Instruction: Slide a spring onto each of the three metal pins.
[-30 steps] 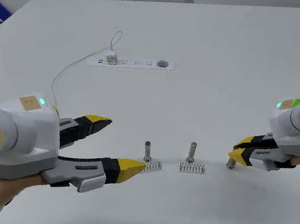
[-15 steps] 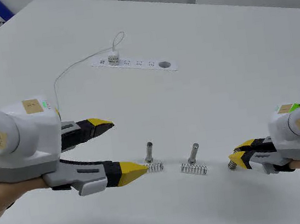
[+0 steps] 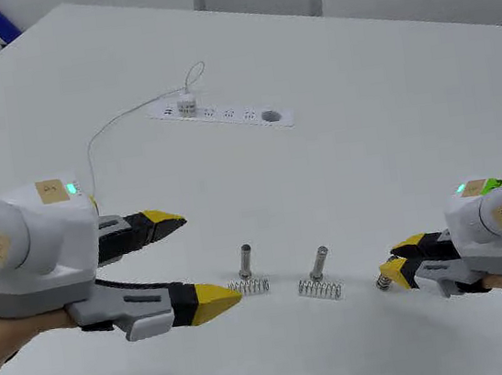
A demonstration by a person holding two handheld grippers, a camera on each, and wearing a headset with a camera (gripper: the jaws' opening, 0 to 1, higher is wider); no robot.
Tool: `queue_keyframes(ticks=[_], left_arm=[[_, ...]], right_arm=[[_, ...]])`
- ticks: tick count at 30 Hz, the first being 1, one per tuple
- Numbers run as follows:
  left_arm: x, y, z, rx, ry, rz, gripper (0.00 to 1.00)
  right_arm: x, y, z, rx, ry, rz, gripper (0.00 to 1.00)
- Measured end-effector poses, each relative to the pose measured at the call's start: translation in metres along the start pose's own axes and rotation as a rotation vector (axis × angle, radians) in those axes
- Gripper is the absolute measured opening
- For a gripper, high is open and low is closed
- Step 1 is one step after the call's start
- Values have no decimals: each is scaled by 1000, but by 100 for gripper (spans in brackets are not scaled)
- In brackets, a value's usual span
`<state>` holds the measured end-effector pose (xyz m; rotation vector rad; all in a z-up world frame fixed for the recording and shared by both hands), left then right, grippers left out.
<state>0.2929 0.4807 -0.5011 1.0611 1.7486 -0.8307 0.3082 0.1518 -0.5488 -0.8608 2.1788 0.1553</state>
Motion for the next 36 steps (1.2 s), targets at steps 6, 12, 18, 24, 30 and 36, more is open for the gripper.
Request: queue_keyframes(ticks=[6,12,18,24,30,36], left_arm=[[2,9,-9,-27,-12,-21,69],[-2,13,-11,-43,-20,-14,70],[3,20,-18,-76,-43,-45,70],[8,20,-22,-86,-26,-55,70],[11,20,-23,-95,-40,-84,70],[15,22,-26,-115,-37,-102,69]], right_arm=[[-20,4,-12,10,-55,-16,16],[-41,19,-11,-54,-92,-77,16],[-43,41,5,-152,16,-262,17],[-34,51,25,-202,89,-330,18],[-27,52,44,-216,136,-335,18],[-25,49,58,-224,164,-305,18]])
Point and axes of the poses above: the centre of the closed fingertips' face, and the gripper's own axes: z roughly forward along the fingers, y roughly to its left, x roughly out of its underside, the point moved 10 cm from there along -z, roughly backward along the fingers, and after that the axes turned 3 degrees about x, right-handed, at the moved point
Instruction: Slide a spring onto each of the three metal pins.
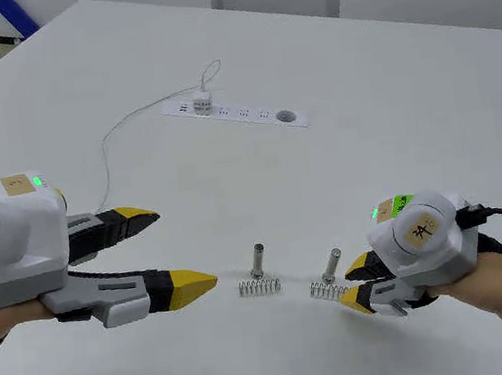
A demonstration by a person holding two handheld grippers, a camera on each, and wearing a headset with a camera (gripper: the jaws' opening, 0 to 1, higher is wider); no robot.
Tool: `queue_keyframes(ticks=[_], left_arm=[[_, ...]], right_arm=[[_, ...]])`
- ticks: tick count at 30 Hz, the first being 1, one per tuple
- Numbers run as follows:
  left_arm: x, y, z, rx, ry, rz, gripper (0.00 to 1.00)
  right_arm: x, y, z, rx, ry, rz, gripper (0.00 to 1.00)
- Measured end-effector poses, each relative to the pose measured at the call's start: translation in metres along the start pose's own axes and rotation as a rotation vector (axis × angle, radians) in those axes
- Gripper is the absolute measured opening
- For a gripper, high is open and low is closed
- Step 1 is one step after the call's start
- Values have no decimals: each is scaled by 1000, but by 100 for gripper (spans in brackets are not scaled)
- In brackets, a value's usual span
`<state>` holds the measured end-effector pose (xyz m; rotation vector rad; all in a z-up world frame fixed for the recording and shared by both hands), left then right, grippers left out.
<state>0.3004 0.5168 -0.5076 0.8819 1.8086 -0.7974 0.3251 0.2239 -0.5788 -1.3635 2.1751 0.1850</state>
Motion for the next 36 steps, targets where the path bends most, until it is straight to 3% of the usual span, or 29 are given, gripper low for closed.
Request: queue_keyframes(ticks=[11,18,29,36], left_arm=[[1,4,-1,-4,-16,-28,68],[-2,0,5,16,-9,-11,67],[0,-15,14,54,23,18,69],[-2,-19,16,73,33,38,67]], right_arm=[[4,4,10,-45,40,-29,17],[4,5,10,-73,28,-9,11],[6,9,8,-21,21,25,10],[-2,12,-11,-8,-28,9,10]])
Point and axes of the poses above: the centre of the closed fingertips' face, and the gripper's own axes: z roughly forward along the fingers, y roughly to its left, x roughly out of its underside, the point moved 10 cm from there along -z, roughly backward along the fingers, and after that the axes turned 3 degrees about x, right-handed, at the moved point
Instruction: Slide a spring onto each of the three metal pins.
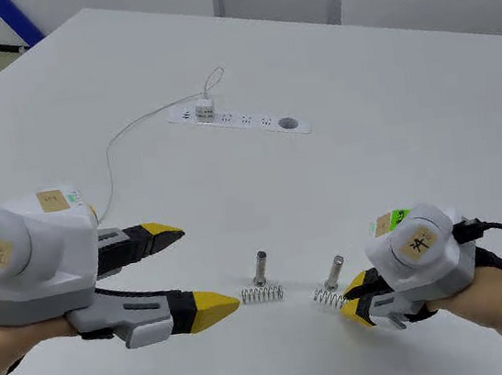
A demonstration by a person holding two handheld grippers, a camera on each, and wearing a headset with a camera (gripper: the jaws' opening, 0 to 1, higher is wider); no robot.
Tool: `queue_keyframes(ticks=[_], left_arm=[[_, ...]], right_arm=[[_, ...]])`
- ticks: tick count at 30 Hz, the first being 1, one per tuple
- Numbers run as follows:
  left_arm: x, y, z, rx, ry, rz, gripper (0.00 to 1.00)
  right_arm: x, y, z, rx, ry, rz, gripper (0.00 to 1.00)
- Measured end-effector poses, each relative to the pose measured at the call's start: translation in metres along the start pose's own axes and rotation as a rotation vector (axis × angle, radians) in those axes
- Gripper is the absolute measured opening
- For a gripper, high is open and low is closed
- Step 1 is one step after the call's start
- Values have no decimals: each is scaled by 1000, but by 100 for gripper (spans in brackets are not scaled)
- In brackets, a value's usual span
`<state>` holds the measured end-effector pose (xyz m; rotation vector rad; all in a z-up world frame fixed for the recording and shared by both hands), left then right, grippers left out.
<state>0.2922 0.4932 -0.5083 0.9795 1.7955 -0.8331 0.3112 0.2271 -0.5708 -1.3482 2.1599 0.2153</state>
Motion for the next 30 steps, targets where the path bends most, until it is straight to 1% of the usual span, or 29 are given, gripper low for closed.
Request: queue_keyframes(ticks=[2,5,8,10,12,15,18,20,21,22,23,24,25,28,30], left_arm=[[-1,-3,3,12,-1,1,66],[-4,-8,8,30,3,16,66],[-7,-14,15,56,4,41,65],[-8,-14,20,62,8,52,64],[-10,-18,27,79,16,60,63],[-16,-26,34,129,9,83,63],[-20,-36,42,180,37,152,60],[-21,-40,46,190,42,173,56],[-21,-42,48,188,40,182,53],[-21,-42,48,189,34,180,49],[-22,-43,49,192,25,175,45],[-22,-43,50,194,23,173,43],[-22,-44,51,199,23,175,42],[-21,-47,53,206,41,204,38],[-21,-48,54,226,38,199,36]], right_arm=[[-3,1,-5,7,-14,-3,10],[-9,5,-16,9,-38,-27,10],[-19,11,-31,6,-77,-60,10],[-24,15,-41,6,-93,-77,10],[-28,20,-49,8,-102,-92,10],[-34,25,-60,13,-116,-106,10],[-42,33,-72,15,-135,-132,10],[-45,37,-76,13,-146,-148,10],[-47,39,-78,16,-146,-171,10],[-47,40,-79,26,-136,-194,10],[-47,42,-79,29,-133,-204,10],[-47,43,-80,27,-135,-208,10],[-47,44,-80,25,-136,-208,10],[-48,49,-83,17,-146,-212,10],[-49,52,-84,11,-158,-227,10]])
Point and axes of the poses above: the centre of the closed fingertips' face, and the gripper's own axes: z roughly forward along the fingers, y roughly to its left, x roughly out of its underside, the point moved 10 cm from there along -z, roughly backward along the fingers, and after that the axes turned 3 degrees about x, right-handed, at the moved point
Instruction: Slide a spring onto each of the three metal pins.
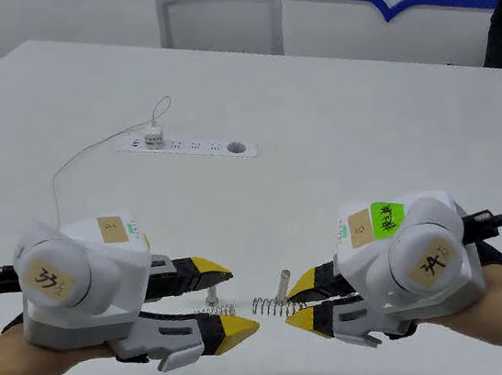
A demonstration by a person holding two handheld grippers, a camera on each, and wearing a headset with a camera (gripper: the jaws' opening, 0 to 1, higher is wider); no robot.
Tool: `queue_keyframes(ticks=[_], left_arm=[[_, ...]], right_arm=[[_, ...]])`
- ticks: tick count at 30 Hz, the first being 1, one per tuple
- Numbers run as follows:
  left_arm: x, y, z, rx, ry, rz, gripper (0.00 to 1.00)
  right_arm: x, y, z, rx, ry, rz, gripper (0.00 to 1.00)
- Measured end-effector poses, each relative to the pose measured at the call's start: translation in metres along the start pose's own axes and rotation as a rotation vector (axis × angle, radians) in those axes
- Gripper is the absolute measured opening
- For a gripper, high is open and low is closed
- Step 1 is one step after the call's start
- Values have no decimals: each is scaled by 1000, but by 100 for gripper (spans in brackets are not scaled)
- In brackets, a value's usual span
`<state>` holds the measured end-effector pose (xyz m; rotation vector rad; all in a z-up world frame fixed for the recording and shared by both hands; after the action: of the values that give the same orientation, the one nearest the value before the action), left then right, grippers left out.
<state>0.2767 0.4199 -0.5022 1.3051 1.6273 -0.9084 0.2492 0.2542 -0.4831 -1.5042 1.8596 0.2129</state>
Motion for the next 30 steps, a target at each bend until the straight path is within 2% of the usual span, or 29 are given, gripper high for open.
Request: queue_keyframes(ticks=[2,6,9,13,15,22,27,30], left_arm=[[0,-2,1,14,2,8,32],[-1,-6,3,49,23,30,23],[-2,-9,4,65,20,34,20],[-3,-9,6,78,41,55,18],[-3,-10,6,95,45,57,14],[-3,-13,5,104,56,97,12],[-4,-16,3,101,46,173,10],[-6,-15,3,104,46,180,10]], right_arm=[[-2,3,0,-6,-8,-33,10],[-6,6,-1,-15,-13,-45,10],[-8,7,-2,-19,-26,-45,10],[-10,8,-3,-23,-31,-57,10],[-11,7,-4,-20,-35,-60,10],[-12,9,-5,-29,-46,-72,10],[-14,10,-7,-27,-53,-92,10],[-15,9,-7,-26,-54,-107,11]])
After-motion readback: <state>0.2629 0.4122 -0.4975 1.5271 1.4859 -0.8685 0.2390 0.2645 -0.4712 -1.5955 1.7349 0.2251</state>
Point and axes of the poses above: the centre of the closed fingertips' face, and the gripper's own axes: z roughly forward along the fingers, y roughly to its left, x roughly out of its underside, the point moved 10 cm from there along -z, roughly backward along the fingers, and after that the axes turned 3 degrees about x, right-handed, at the moved point
